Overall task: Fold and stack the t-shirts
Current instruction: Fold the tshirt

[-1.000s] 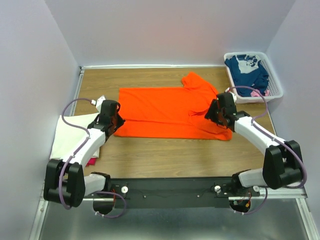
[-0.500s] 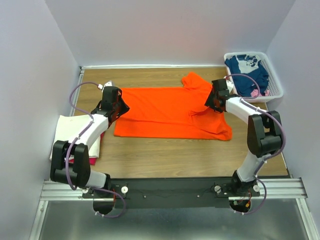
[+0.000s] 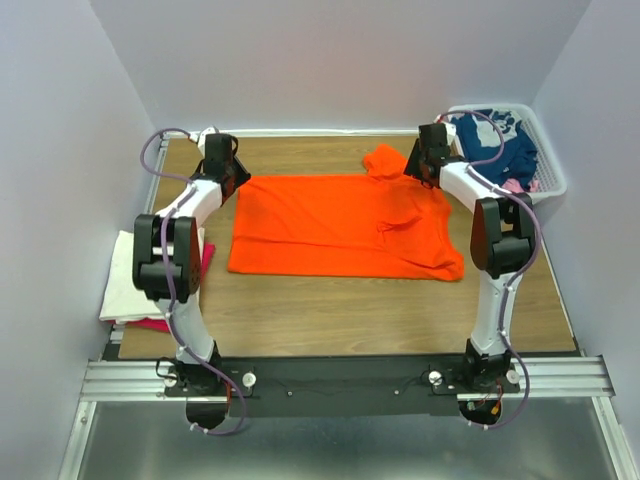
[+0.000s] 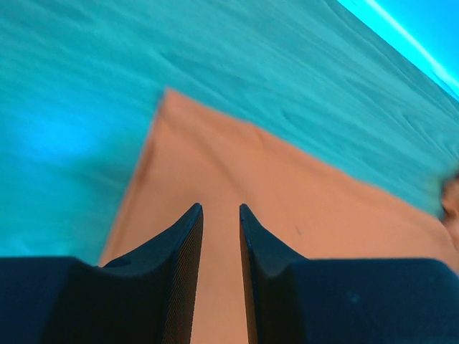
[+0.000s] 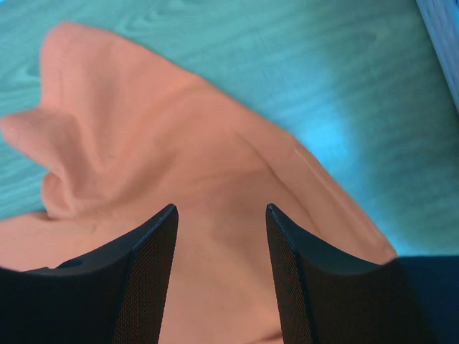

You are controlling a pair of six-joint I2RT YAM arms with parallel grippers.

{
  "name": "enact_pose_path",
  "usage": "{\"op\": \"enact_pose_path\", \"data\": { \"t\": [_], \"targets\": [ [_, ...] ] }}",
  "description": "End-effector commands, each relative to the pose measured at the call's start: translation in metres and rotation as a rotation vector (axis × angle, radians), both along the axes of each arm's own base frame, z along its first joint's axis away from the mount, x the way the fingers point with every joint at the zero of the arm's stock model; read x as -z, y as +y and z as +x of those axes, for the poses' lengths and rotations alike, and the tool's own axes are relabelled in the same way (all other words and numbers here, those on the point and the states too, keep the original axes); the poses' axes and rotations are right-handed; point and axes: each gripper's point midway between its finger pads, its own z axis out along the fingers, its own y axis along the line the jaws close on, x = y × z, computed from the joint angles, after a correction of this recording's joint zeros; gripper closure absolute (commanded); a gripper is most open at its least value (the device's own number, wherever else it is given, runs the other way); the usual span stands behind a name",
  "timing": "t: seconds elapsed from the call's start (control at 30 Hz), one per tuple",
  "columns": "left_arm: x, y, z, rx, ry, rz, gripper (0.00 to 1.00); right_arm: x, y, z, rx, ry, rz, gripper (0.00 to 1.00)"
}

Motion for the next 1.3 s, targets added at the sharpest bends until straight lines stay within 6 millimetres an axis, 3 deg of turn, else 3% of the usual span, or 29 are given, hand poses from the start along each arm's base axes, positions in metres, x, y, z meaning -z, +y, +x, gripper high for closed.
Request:
{"op": "enact_pose_path", "data": {
  "t": [0.0,0.03,0.07,0.13,0.17,0.27,0.47,0.63,1.03,1.27],
  "targets": [
    [0.001,0.032,0.032,-0.059,0.007,0.156,0.64,-0.002,-0.007,0.027,-0.062,-0.039,-0.024,0.41],
    [0.003,0.035,0.038,-0.065,0.013,0.173,0.64,-0.001,-0.009,0.029,-0.066,-0.041,-0.018,0.41],
    [0.026,0.036,0.039,-0.066,0.07,0.189,0.64,-0.001,-0.007,0.032,-0.079,-0.047,-0.002,0.41],
    [0.041,0.035,0.053,-0.037,0.101,0.214,0.65,0.002,-0.01,0.037,-0.084,-0.054,0.004,0.41],
    [0.033,0.036,0.064,-0.047,0.086,0.219,0.65,0.003,-0.01,0.039,-0.091,-0.055,0.009,0.41],
    [0.057,0.043,0.066,-0.069,0.15,0.247,0.66,0.004,-0.006,0.045,-0.11,-0.061,0.019,0.41],
    [0.075,0.041,0.071,-0.063,0.182,0.248,0.66,0.005,-0.009,0.048,-0.112,-0.065,0.006,0.41],
    [0.083,0.039,0.073,-0.058,0.19,0.239,0.65,0.008,-0.011,0.047,-0.114,-0.061,0.008,0.41],
    [0.073,0.028,0.09,-0.014,0.147,0.203,0.65,0.024,-0.024,0.048,-0.106,-0.035,-0.003,0.4],
    [0.08,0.027,0.091,-0.006,0.166,0.201,0.69,0.024,-0.028,0.049,-0.115,-0.034,-0.016,0.4]
  ]
}}
